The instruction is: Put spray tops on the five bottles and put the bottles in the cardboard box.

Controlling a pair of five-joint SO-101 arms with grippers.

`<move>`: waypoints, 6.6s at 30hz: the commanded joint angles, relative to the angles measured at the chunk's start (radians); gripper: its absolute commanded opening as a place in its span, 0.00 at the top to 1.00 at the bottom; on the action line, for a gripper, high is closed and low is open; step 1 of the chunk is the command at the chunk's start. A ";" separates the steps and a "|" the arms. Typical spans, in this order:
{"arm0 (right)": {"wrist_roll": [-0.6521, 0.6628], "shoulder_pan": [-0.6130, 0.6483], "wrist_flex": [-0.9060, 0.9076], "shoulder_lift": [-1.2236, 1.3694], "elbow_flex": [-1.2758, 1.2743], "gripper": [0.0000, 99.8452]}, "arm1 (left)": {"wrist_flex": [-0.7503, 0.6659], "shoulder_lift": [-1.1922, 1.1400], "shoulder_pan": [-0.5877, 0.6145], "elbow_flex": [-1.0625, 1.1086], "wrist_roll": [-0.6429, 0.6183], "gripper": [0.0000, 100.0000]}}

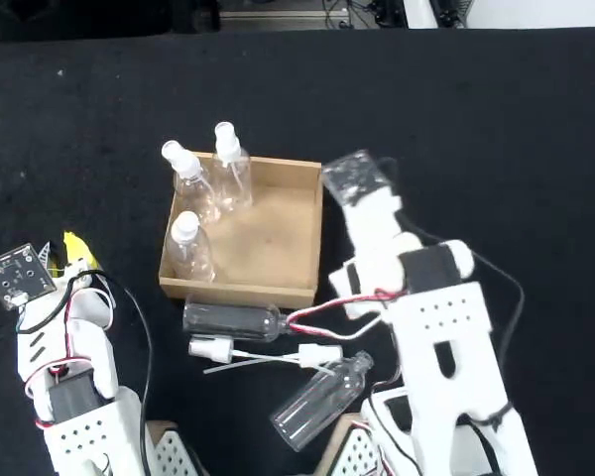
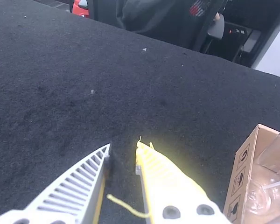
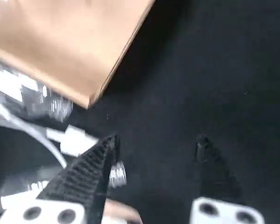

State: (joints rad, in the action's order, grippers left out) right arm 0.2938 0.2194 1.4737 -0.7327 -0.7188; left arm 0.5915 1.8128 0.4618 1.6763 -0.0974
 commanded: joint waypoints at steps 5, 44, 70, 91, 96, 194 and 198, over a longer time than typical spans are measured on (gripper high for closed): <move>-0.029 0.152 -0.025 0.001 0.051 0.77 | 0.003 0.005 -0.002 0.024 0.000 0.92; -0.445 0.011 -1.071 0.690 0.054 0.87 | 0.005 0.005 -0.002 0.024 0.000 0.92; -0.443 0.006 -1.102 1.102 0.466 0.94 | 0.005 0.005 -0.001 0.024 0.000 0.92; -0.443 0.006 -0.839 0.908 0.499 0.74 | 0.048 0.008 -0.007 0.024 0.130 0.92; -0.443 0.006 -0.715 0.722 0.499 0.74 | 0.210 0.009 -0.002 -0.084 0.155 0.92; 0.241 0.583 -0.285 0.059 -0.232 0.75 | -0.068 0.011 0.458 0.016 -0.229 0.92; 0.203 0.678 -0.290 0.044 -0.226 0.75 | -0.068 0.011 0.458 0.016 -0.229 0.92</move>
State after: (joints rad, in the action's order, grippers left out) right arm 0.5317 0.8408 1.1761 -0.6437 -0.9659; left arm 0.5547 1.8113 0.9175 1.6747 -0.3214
